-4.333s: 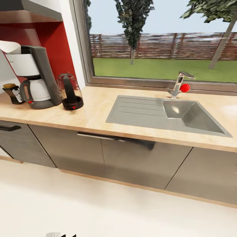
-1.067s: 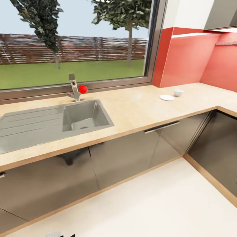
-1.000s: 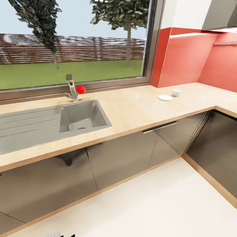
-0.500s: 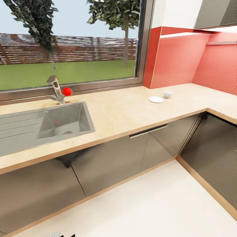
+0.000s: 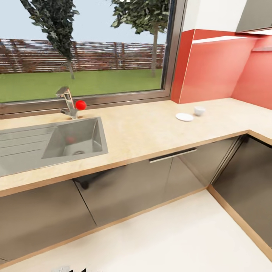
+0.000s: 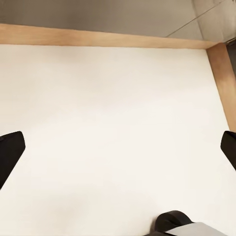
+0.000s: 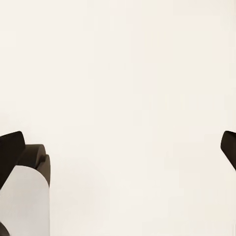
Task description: Set up a coffee station on the kitchen countertop: keep the coffee maker on the countertop, move the bottle of coffee from the kitchen shelf to the counter next to the coffee maker, place a paper coffee filter on top of the coffee maker, put the saucer next to the coffee maker with the coffee cup on the saucer, and place the electric kettle next to the coffee maker.
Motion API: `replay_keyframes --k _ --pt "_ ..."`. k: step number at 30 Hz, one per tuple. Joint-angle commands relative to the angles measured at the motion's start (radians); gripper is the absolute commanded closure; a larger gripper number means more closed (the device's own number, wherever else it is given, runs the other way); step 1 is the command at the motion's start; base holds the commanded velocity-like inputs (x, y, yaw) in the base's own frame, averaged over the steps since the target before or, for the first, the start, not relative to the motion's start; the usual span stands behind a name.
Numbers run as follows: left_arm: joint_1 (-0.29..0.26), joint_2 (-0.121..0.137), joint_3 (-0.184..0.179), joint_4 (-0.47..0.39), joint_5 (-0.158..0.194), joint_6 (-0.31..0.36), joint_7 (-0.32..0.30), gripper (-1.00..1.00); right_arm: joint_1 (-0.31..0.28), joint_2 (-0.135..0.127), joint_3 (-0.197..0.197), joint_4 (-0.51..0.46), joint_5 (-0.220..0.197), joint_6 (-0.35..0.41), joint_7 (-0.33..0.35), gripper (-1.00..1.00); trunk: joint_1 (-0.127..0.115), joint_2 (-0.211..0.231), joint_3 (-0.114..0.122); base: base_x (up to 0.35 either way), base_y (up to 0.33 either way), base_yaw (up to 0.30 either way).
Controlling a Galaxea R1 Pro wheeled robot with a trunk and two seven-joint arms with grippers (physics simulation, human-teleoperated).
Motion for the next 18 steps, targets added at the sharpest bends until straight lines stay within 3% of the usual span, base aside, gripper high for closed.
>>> replay_keyframes --k 1,7,18 --pt "-0.001 0.000 -0.008 0.001 0.007 -0.006 -0.001 -1.00 0.000 0.000 0.002 0.000 -0.002 -0.003 0.000 -1.00 0.000 0.000 -0.001 0.007 -0.015 0.256" --pt "-0.001 -0.001 -0.010 0.001 0.007 -0.006 -0.002 -1.00 0.000 0.000 0.003 0.000 -0.002 -0.003 0.000 -1.00 0.000 0.000 -0.001 0.002 -0.112 0.110" --pt "-0.001 -0.001 -0.011 0.001 0.007 -0.007 -0.003 -1.00 0.000 0.000 0.004 0.000 -0.002 -0.003 0.000 -1.00 0.000 0.000 -0.001 0.000 -0.287 0.008"
